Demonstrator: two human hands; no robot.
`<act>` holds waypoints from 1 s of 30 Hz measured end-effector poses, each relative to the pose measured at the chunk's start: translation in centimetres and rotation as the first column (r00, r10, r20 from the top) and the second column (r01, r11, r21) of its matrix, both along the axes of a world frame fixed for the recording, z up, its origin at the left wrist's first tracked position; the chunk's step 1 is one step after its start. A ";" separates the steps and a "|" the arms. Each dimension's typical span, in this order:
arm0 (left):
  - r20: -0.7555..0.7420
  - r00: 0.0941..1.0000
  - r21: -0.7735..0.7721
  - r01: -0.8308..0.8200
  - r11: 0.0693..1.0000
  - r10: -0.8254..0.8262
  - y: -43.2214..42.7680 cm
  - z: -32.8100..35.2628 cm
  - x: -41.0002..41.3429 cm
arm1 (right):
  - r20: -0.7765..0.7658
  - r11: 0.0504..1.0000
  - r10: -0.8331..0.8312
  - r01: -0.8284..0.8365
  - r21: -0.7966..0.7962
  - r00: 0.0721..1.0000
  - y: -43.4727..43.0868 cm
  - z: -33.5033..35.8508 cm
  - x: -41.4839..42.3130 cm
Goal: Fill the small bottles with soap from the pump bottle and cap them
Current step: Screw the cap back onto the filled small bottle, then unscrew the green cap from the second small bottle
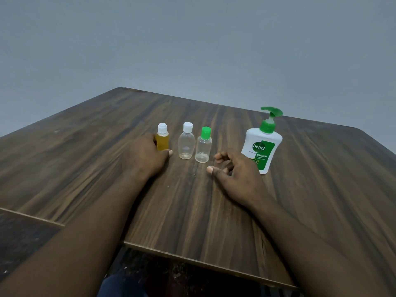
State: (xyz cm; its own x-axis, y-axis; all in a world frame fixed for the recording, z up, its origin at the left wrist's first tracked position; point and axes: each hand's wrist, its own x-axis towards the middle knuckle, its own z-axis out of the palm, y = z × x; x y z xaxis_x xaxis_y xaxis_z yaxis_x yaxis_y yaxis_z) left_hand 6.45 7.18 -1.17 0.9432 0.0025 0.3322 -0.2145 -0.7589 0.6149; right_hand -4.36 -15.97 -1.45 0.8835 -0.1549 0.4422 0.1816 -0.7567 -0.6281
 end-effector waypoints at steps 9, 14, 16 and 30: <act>0.017 0.993 0.005 0.116 0.993 -0.117 -0.7 0.0 1.2 | -0.010 0.993 -0.078 0.077 -0.089 0.997 2.2 0.5 3.1; 0.041 0.989 -0.018 0.142 0.990 -0.141 -0.6 -0.3 1.3 | -0.039 0.993 -0.117 0.118 0.026 0.992 2.5 0.7 5.3; 0.045 0.988 -0.031 0.150 0.988 -0.148 -0.5 -0.3 1.4 | -0.039 0.994 -0.107 0.108 0.021 0.993 2.4 0.7 5.3; 0.064 0.986 -0.098 0.160 0.982 -0.154 -0.7 -0.1 1.0 | -0.017 0.993 -0.115 0.115 0.020 0.993 1.6 0.5 4.2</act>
